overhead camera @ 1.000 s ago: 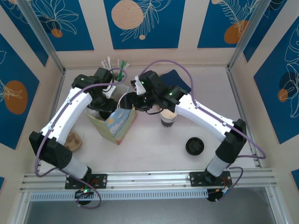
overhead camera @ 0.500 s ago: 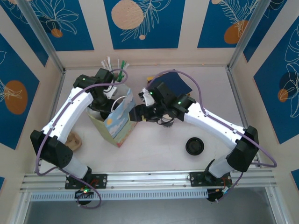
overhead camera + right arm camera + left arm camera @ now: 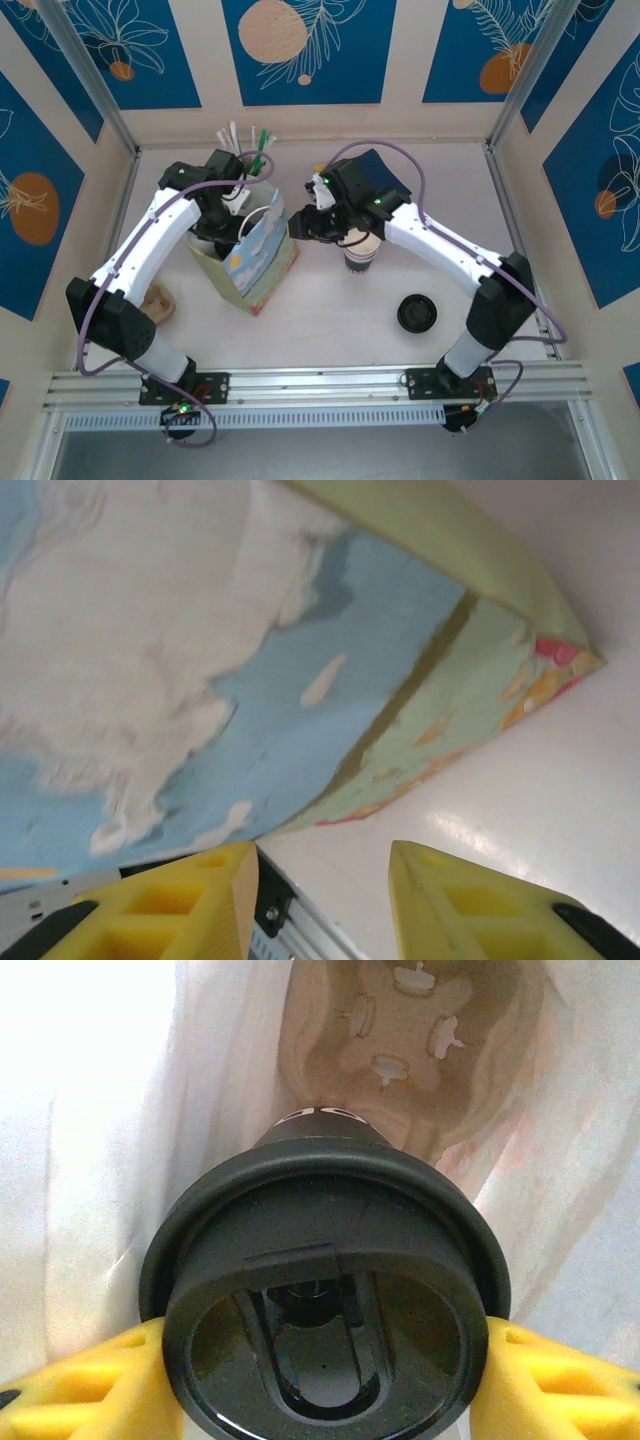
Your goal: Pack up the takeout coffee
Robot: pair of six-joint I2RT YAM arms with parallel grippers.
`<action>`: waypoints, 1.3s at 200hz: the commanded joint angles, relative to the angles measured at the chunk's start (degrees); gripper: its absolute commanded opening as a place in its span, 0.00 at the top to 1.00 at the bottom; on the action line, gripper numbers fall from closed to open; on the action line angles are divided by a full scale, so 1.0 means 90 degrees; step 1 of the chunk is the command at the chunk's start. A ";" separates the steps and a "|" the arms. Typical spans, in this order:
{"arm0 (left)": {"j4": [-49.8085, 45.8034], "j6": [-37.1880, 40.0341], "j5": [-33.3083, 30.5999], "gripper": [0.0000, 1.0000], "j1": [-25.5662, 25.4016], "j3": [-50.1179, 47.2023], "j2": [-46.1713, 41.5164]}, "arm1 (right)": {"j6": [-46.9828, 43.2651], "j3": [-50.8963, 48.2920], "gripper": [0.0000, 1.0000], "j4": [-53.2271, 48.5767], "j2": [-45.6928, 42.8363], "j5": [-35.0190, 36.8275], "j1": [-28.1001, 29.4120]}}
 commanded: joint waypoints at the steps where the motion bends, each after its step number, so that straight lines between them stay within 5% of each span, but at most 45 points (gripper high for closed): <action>1: -0.0076 0.0005 0.0135 0.45 0.0057 -0.0046 -0.0141 | -0.0141 0.0539 0.65 0.0150 0.0370 -0.0172 -0.0064; 114: -0.0086 -0.0066 0.0180 0.46 0.0038 -0.0009 -0.0069 | -0.0316 0.2320 0.68 -0.0051 0.2020 -0.0528 -0.0261; 260: -0.0039 -0.0132 0.0065 0.46 0.0037 -0.0072 0.0130 | -0.0596 0.2556 0.66 -0.0310 0.2039 -0.0670 -0.0288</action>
